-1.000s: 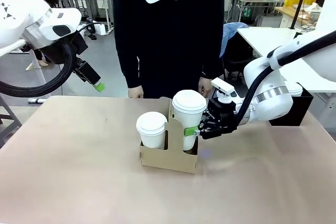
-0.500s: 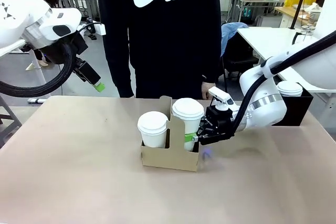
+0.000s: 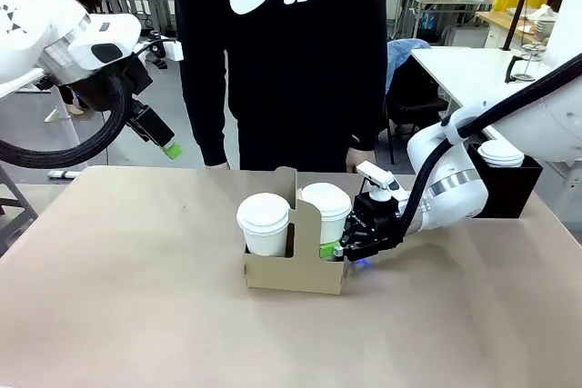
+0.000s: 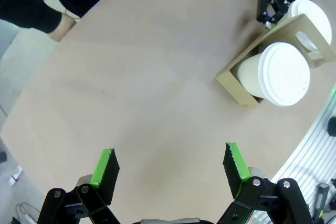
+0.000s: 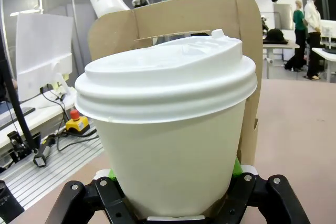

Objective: Pour a drink into a cup and package it in a carrier.
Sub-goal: Insert the held 600 ml Paper Cup into the Cup Carrier.

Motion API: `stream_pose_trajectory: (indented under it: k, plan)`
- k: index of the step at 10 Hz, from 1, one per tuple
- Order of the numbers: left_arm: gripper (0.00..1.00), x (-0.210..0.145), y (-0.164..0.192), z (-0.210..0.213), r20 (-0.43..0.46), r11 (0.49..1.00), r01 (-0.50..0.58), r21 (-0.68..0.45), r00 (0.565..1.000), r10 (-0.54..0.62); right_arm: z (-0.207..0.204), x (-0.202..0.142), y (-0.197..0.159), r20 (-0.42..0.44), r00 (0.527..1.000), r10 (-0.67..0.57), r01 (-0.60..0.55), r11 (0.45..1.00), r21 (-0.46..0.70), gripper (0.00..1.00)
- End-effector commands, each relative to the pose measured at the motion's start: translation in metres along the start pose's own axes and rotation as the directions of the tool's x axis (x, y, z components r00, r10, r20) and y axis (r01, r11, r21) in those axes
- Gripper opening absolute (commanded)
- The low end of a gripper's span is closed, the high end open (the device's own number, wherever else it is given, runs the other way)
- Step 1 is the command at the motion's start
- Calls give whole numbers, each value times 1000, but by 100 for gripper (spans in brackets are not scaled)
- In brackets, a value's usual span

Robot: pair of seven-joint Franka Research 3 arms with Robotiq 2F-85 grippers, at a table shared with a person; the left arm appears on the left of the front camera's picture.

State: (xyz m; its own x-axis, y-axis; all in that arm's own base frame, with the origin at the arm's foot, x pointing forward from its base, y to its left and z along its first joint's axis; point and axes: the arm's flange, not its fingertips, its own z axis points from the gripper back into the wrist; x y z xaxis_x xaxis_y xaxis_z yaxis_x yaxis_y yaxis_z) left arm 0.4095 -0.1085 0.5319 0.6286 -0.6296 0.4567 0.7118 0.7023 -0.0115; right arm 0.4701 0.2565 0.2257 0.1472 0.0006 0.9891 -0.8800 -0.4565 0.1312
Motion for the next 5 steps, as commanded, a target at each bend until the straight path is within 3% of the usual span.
stream_pose_trajectory:
  k: [1,2,5]
  plan:
    - [100,0,1,3,-10,1000,7,15,1000,-7,1,-7,-6,-27,999,48,-47,999,26,81]
    - [100,0,1,3,-10,1000,7,15,1000,-7,3,-6,-5,-52,997,64,-62,998,27,100]
    - [100,0,1,3,-10,1000,7,15,1000,-7,7,6,4,-99,992,73,-73,997,12,100]
